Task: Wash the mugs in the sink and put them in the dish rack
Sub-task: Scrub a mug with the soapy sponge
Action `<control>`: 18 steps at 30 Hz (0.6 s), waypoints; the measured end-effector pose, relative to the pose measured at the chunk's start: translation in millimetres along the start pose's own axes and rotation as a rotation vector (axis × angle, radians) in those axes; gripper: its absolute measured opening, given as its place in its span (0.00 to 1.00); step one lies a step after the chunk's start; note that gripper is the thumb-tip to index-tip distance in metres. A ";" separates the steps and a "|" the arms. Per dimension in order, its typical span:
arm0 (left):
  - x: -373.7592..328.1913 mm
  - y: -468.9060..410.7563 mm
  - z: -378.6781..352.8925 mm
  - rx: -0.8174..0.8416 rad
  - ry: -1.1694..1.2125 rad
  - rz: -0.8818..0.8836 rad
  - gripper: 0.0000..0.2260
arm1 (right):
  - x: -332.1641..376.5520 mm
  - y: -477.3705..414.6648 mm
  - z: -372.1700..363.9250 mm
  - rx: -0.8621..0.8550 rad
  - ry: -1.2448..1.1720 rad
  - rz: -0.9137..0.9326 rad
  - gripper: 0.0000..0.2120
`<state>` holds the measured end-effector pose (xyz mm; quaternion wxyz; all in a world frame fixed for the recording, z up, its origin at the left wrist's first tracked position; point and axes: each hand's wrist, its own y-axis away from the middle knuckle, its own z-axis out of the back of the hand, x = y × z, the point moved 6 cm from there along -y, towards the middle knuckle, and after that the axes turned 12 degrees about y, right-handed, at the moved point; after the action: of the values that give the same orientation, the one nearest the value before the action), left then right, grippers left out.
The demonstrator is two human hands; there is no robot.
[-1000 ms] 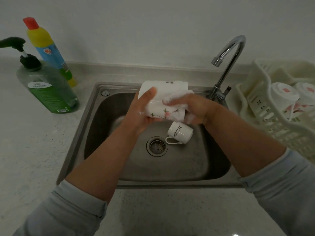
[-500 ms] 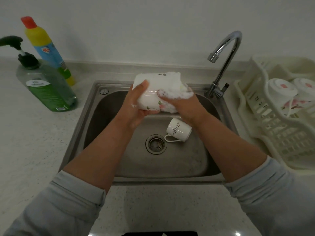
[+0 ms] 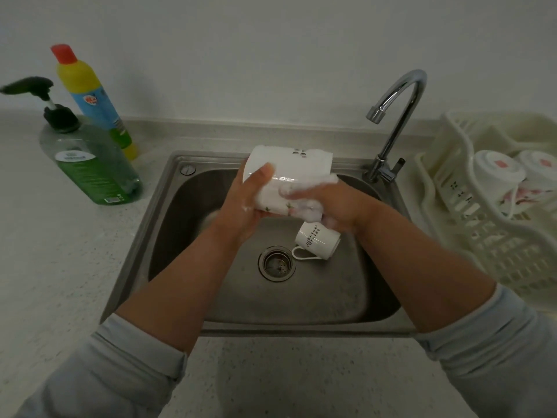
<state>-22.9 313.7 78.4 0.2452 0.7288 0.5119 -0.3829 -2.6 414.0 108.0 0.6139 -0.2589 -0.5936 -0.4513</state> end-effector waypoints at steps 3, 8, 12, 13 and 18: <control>-3.3 3.2 -1.2 0.016 -0.014 -0.092 0.43 | 0.5 0.4 0.8 0.018 -0.283 -0.024 0.17; -10.5 2.8 1.4 0.116 -0.265 -0.175 0.45 | -2.1 3.6 11.0 -0.056 -0.298 0.100 0.16; -10.1 -3.5 11.7 0.121 -0.241 0.136 0.43 | 7.3 -1.1 28.6 -0.294 -0.153 0.278 0.23; -8.3 -5.3 14.0 0.118 -0.159 0.268 0.42 | 17.4 1.7 30.3 -0.251 -0.054 0.325 0.26; 8.8 -8.8 9.6 0.069 0.190 0.585 0.36 | -15.7 8.2 28.1 -0.312 0.461 0.039 0.30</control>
<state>-32.5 314.6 65.9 0.2712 0.8857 0.2877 -0.2435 -7.7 445.6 99.3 0.6938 -0.2522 -0.3566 -0.5725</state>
